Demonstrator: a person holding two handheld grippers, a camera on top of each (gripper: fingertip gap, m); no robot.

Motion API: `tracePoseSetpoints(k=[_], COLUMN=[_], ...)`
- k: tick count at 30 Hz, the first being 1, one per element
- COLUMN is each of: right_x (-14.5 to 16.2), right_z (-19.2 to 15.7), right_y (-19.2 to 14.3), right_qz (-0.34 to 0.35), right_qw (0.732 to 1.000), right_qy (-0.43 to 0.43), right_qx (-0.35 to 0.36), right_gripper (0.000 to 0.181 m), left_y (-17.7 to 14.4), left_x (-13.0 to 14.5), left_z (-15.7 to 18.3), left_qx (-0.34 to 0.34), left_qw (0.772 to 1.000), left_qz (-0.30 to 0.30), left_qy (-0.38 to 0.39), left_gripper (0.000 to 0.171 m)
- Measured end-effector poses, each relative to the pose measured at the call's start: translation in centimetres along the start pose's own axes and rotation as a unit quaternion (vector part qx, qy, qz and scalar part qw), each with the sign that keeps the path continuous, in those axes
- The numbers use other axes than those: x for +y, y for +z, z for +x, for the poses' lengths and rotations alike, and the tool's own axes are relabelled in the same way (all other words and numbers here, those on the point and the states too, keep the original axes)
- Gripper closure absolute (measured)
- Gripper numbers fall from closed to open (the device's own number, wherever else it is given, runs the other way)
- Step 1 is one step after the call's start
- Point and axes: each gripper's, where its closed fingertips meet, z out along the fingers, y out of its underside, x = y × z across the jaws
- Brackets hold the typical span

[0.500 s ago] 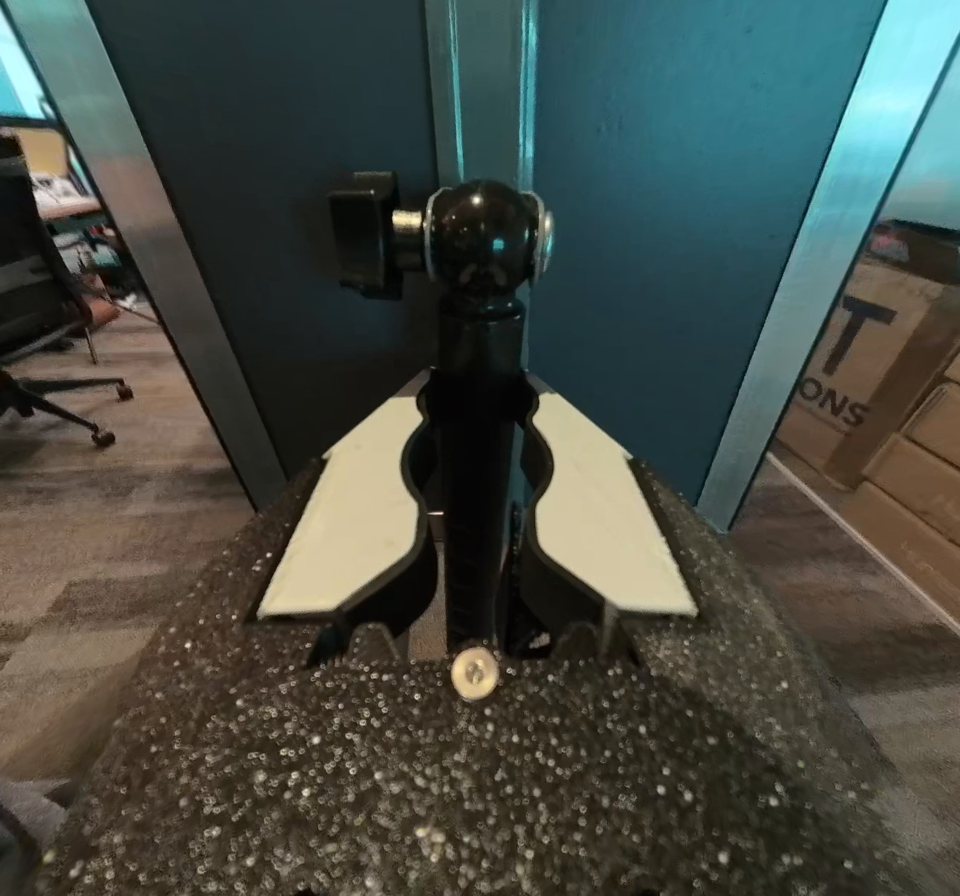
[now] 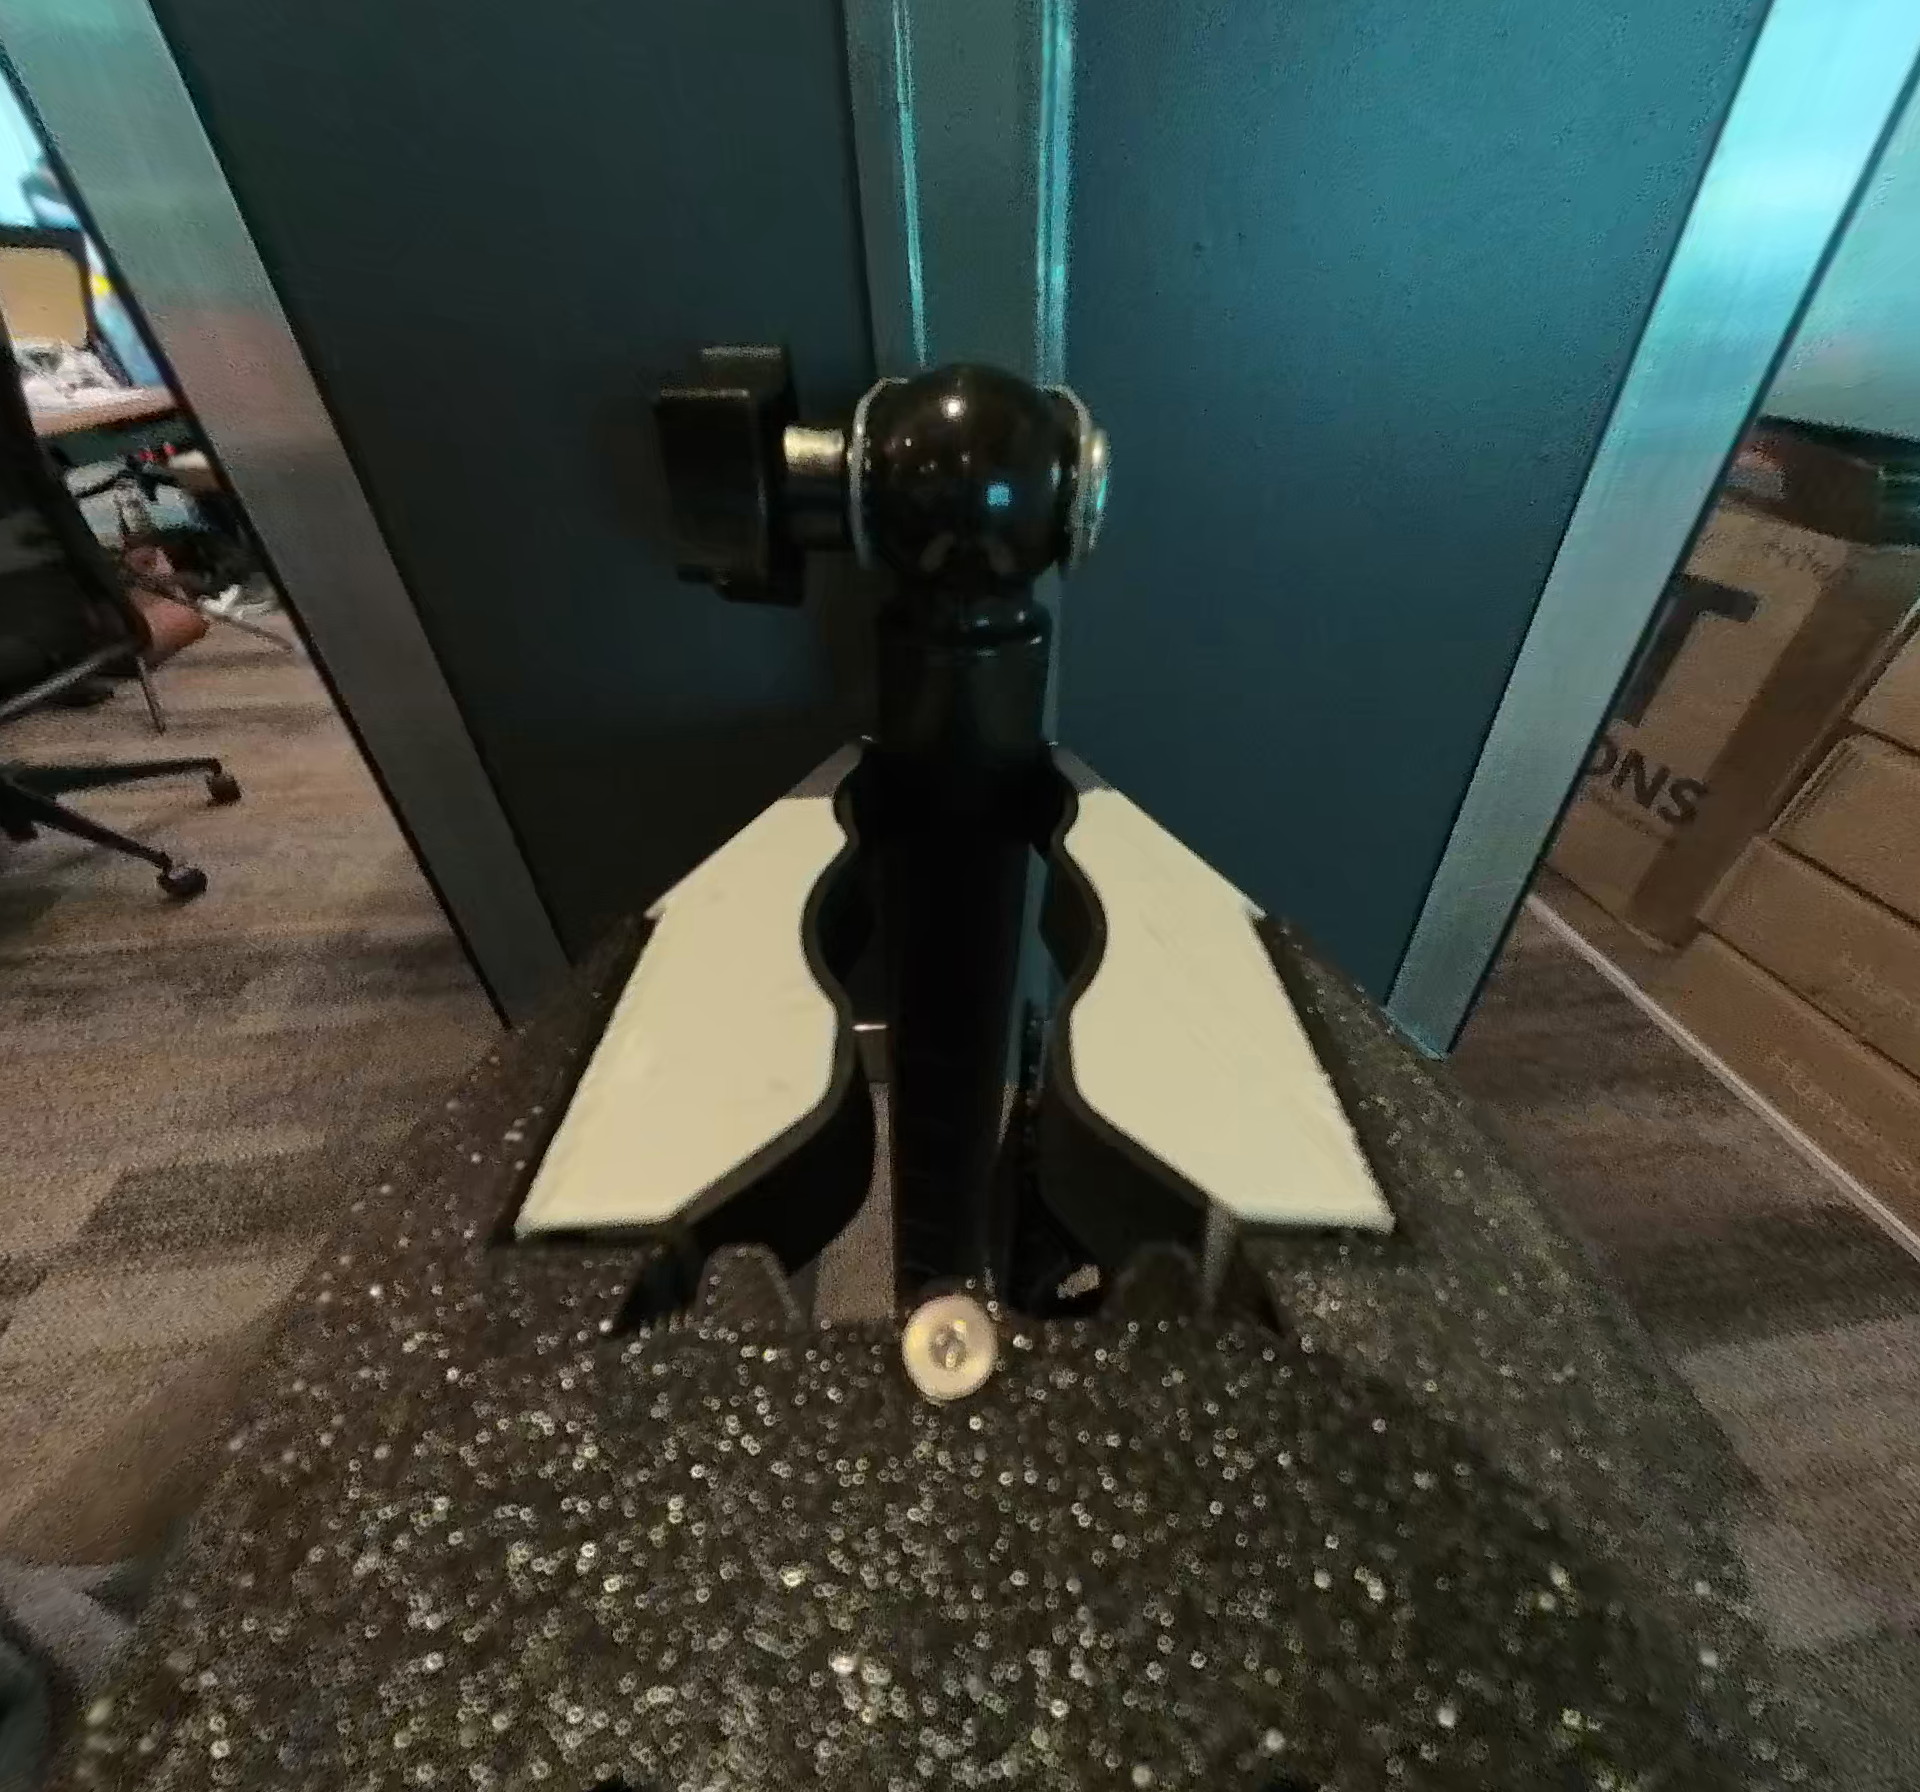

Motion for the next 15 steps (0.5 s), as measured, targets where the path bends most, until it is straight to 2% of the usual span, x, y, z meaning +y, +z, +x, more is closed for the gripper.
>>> tracePoseSetpoints(k=[3,6,8,12,15], right_x=[-0.1,0.0,0.0,-0.1,-0.1], right_z=[-0.7,-1.0,-1.4,-1.2,-1.2], right_y=[0.2,0.2,0.7,0.3,-0.3], right_qz=[0.063,0.012,0.023,0.041,0.036], right_qw=[0.998,1.0,1.0,0.999,0.998], right_qy=[0.023,0.001,-0.004,0.031,0.05], right_qx=[-0.02,0.001,-0.005,-0.008,-0.012], right_gripper=[0.154,0.154,0.154,0.154,0.153], left_y=[-0.1,-0.1,-0.6,-1.6,-2.8], left_x=[-1.3,-4.0,-6.5,-13.4,-20.8], left_z=[0.5,2.1,3.6,4.2,3.3], left_qx=[0.008,0.064,0.123,0.188,0.193], left_qw=[1.0,0.997,0.988,0.968,0.971], left_qz=[0.016,0.031,0.043,0.057,0.052], left_qy=[-0.005,-0.042,-0.078,-0.156,-0.132], left_gripper=[0.097,0.096,0.099,0.097,0.107])
